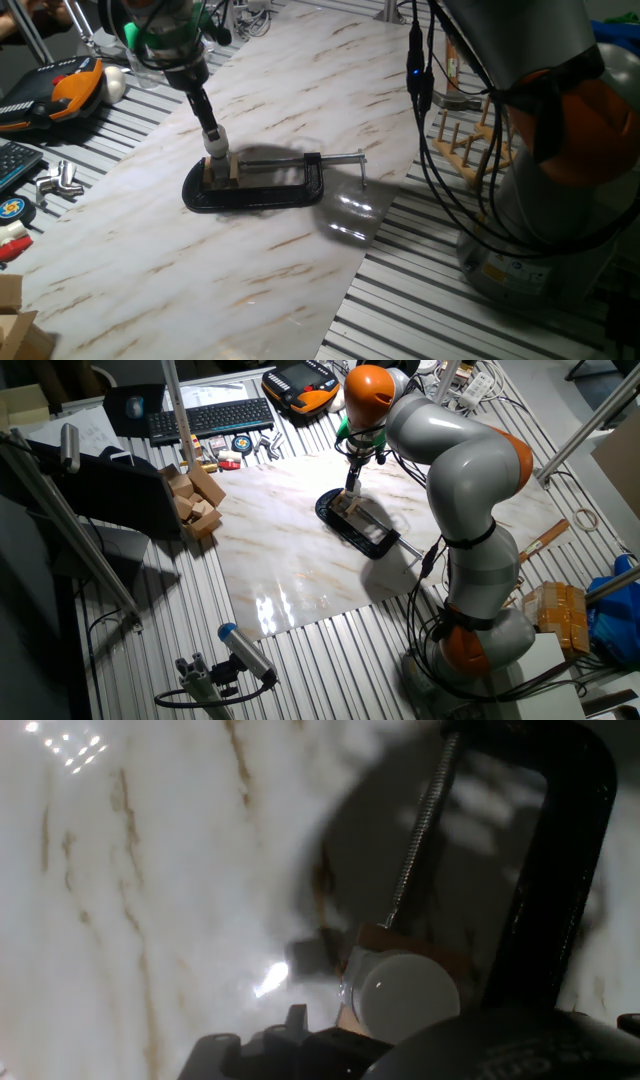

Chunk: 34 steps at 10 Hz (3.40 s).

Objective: Take out the light bulb by rotating it

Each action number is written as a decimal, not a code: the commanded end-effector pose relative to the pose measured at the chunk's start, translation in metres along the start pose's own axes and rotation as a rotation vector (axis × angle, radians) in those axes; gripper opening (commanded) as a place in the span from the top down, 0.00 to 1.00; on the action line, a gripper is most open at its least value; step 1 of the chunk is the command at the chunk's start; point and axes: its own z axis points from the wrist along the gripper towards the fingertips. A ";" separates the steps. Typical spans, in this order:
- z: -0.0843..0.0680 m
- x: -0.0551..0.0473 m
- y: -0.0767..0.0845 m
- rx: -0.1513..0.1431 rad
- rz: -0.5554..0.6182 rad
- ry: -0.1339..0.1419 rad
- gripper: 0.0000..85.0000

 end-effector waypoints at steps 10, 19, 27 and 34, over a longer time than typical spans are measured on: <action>0.007 -0.006 -0.005 0.031 0.435 0.016 0.00; 0.012 -0.002 -0.005 0.031 0.401 0.017 0.00; 0.011 -0.002 -0.005 0.045 0.379 0.008 0.20; 0.011 -0.002 -0.005 0.035 0.356 0.017 0.20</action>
